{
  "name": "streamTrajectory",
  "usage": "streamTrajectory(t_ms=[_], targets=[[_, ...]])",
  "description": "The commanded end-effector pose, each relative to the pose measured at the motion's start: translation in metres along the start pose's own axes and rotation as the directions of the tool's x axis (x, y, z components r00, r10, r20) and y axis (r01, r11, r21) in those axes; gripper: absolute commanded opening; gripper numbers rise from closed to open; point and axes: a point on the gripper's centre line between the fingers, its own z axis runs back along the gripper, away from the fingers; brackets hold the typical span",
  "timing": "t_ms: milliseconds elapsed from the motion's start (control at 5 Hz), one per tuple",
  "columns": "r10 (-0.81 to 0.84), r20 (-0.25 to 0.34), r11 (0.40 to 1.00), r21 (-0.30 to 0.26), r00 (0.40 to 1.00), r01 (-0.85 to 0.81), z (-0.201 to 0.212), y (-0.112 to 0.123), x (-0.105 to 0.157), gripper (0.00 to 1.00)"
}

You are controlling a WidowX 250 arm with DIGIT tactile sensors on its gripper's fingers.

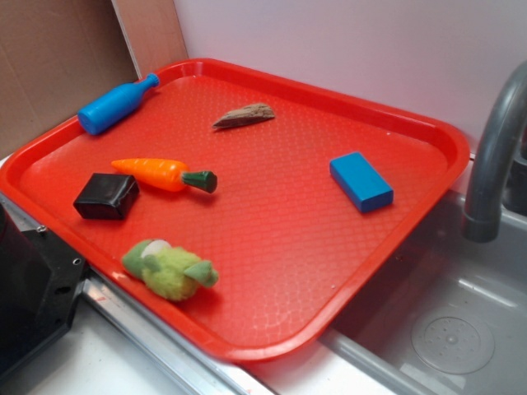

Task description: Grab the wood chip.

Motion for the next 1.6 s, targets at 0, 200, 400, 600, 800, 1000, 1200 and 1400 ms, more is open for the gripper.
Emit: streamTrajectory(t_ms=[0,200,400,600,800,1000,1200,1400], targets=[[0.0,0.0,1.0,0.0,1.0,0.0,0.0,0.0,0.0,1.0],[-0.124,-0.023,0.989,-0.078,0.992,0.122,-0.042,0.033,0.042,1.0],[-0.211,0.012,0.973,-0.097,0.977,0.211,-0.086,0.055,0.081,1.0],[-0.28,-0.015,0.957,-0.082,0.96,0.278,-0.13,0.065,0.108,1.0],[-0.337,-0.041,0.941,-0.056,0.941,0.335,-0.168,0.06,0.125,1.0],[-0.352,-0.088,0.936,-0.04,0.932,0.35,-0.201,0.061,0.134,1.0],[-0.346,-0.118,0.937,-0.007,0.931,0.348,-0.232,0.052,0.118,1.0],[-0.356,-0.128,0.934,-0.008,0.926,0.357,-0.243,0.053,0.128,1.0]])
